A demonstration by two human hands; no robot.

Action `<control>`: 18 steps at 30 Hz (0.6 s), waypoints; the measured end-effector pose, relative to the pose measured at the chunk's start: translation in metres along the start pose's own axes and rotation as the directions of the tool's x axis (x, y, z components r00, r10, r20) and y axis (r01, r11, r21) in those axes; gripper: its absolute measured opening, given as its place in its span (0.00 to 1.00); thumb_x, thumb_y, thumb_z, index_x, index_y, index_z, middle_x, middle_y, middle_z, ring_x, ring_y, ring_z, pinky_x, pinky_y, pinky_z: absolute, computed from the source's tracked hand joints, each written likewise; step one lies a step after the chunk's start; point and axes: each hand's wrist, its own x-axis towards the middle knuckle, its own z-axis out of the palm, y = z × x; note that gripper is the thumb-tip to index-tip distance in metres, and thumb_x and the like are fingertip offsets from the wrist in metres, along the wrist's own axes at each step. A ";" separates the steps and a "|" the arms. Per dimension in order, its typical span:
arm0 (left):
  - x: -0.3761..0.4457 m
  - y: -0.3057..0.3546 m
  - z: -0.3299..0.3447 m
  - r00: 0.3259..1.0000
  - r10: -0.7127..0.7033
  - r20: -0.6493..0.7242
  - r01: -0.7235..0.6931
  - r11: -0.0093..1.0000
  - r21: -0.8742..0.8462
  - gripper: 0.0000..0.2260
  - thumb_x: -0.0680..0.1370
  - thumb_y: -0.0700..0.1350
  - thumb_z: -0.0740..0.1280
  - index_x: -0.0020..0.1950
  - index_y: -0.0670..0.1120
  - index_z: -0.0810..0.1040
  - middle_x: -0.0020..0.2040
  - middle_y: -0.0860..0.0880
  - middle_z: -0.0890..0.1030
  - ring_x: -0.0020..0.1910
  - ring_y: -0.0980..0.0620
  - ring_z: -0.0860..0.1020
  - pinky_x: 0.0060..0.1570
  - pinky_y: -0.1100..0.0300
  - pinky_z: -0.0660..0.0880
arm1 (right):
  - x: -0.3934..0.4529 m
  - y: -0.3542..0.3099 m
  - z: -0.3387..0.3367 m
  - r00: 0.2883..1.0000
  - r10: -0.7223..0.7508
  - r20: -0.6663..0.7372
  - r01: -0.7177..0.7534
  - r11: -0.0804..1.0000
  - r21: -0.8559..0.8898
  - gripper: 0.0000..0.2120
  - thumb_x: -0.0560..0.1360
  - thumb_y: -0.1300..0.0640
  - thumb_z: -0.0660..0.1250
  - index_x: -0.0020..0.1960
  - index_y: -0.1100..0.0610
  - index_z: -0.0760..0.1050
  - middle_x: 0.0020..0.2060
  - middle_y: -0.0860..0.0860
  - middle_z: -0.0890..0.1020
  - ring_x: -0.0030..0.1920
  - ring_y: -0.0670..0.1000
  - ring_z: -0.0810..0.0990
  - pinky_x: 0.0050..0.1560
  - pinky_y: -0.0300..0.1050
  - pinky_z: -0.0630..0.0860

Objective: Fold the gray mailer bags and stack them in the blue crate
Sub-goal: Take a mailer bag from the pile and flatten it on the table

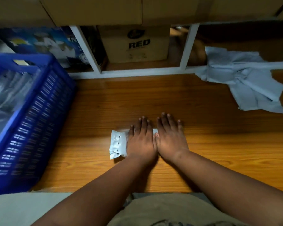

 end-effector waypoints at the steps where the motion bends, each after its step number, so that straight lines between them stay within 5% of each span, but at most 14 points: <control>1: 0.000 -0.001 -0.004 1.000 0.015 0.013 -0.015 1.000 -0.009 0.32 0.86 0.58 0.43 0.87 0.43 0.54 0.87 0.41 0.52 0.86 0.43 0.48 0.83 0.40 0.48 | -0.001 0.001 -0.002 1.000 -0.009 0.012 0.009 1.000 0.004 0.34 0.87 0.40 0.43 0.87 0.54 0.37 0.85 0.55 0.35 0.84 0.58 0.32 0.83 0.67 0.40; 6: -0.001 -0.019 -0.022 0.996 0.069 -0.062 -0.068 0.998 0.016 0.28 0.82 0.52 0.58 0.78 0.38 0.72 0.78 0.36 0.71 0.78 0.36 0.69 0.77 0.37 0.66 | -0.002 -0.002 -0.017 0.994 -0.011 -0.105 0.014 0.999 0.031 0.37 0.84 0.41 0.38 0.87 0.59 0.46 0.87 0.58 0.48 0.86 0.57 0.41 0.84 0.64 0.43; 11: -0.010 -0.035 -0.018 0.996 0.019 -0.089 -0.017 1.000 0.015 0.29 0.84 0.53 0.55 0.78 0.37 0.73 0.78 0.34 0.71 0.79 0.36 0.69 0.77 0.37 0.65 | -0.003 -0.034 -0.022 0.985 -0.127 -0.118 0.131 0.991 0.025 0.38 0.82 0.41 0.37 0.87 0.58 0.51 0.86 0.57 0.50 0.86 0.57 0.45 0.84 0.63 0.44; 18: -0.014 -0.048 0.001 0.988 0.031 -0.152 -0.034 0.999 -0.018 0.28 0.85 0.53 0.56 0.80 0.37 0.69 0.80 0.36 0.69 0.80 0.37 0.66 0.79 0.39 0.62 | 0.004 -0.044 0.003 0.993 -0.092 -0.077 0.094 0.995 0.026 0.34 0.84 0.42 0.44 0.87 0.57 0.53 0.86 0.56 0.53 0.86 0.56 0.48 0.85 0.60 0.50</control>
